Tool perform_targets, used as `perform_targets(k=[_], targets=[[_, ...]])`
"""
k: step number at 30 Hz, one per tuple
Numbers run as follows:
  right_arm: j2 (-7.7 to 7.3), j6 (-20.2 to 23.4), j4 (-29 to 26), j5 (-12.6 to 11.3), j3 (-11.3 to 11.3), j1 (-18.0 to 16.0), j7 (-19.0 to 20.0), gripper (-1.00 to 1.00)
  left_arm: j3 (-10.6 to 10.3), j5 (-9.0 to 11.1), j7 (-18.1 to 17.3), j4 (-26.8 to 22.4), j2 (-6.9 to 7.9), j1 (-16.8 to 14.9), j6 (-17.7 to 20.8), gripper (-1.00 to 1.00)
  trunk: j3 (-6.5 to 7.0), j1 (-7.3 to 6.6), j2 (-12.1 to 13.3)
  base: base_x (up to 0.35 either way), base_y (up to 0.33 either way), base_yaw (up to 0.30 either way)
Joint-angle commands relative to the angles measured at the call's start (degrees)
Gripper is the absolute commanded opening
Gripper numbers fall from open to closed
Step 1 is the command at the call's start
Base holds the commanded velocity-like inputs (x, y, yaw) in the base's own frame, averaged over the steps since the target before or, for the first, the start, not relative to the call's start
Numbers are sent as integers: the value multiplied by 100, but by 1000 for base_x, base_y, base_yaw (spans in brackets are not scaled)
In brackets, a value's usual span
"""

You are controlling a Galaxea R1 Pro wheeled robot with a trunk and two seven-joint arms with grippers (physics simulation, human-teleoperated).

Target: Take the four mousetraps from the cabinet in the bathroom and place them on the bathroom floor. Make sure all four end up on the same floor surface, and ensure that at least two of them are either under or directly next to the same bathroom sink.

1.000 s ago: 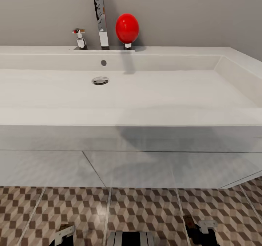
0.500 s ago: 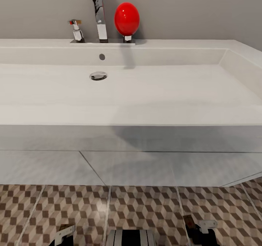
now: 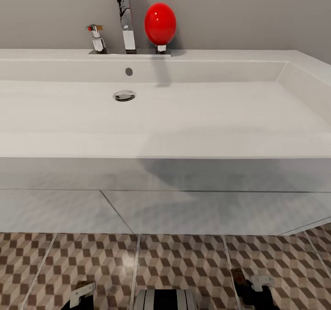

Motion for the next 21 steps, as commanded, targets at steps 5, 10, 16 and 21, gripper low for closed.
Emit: perform_targets(k=[5,10,16,21], targets=[[-3,5,-349,-54,12,-2,27,-100,-60,8,43,-480,28,-13,152,-100,-4,-1,-1,0,0,0],[87,77,-724,-52,12,-37,-33,-100,-56,4,85,-1514,64,-33,1372,-100,-4,-1,-1,0,0,0],[253,245,-797,220,17,-139,-449,-100,-54,-4,99,-2156,74,-78,1865,-100,-4,-1,-1,0,0,0],[289,655,-801,468,12,-357,-555,-100,-47,-15,101,-2252,89,-271,1939,-100,-4,-1,-1,0,0,0]])
